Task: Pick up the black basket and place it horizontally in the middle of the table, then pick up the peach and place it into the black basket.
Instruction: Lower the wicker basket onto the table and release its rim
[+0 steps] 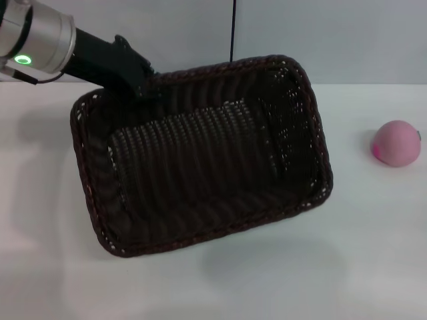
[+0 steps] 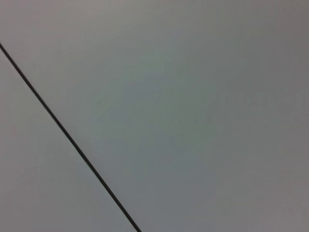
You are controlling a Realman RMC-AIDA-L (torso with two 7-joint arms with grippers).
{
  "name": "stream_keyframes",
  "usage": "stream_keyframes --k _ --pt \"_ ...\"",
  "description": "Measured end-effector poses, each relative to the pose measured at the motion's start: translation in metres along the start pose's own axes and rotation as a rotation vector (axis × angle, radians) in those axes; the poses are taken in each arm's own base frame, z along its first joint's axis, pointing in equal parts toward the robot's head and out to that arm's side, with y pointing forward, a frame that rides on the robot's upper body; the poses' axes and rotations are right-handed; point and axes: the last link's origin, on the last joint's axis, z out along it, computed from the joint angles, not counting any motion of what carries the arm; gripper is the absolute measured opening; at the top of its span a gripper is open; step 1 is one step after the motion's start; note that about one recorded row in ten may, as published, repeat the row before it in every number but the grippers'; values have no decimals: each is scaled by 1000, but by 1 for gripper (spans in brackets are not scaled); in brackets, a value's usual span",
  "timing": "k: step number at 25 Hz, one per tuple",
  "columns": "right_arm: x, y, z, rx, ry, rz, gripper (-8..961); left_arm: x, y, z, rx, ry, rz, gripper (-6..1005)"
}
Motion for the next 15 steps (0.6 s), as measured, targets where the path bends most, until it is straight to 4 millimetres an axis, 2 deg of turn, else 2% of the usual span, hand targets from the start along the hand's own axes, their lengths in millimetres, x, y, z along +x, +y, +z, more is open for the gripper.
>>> stream_keyframes --k 8,15 --pt "0 -3 -3 10 1 4 734 2 -4 -25 39 109 45 192" --pt "3 -3 -6 15 6 15 733 7 0 -45 -23 172 116 193"
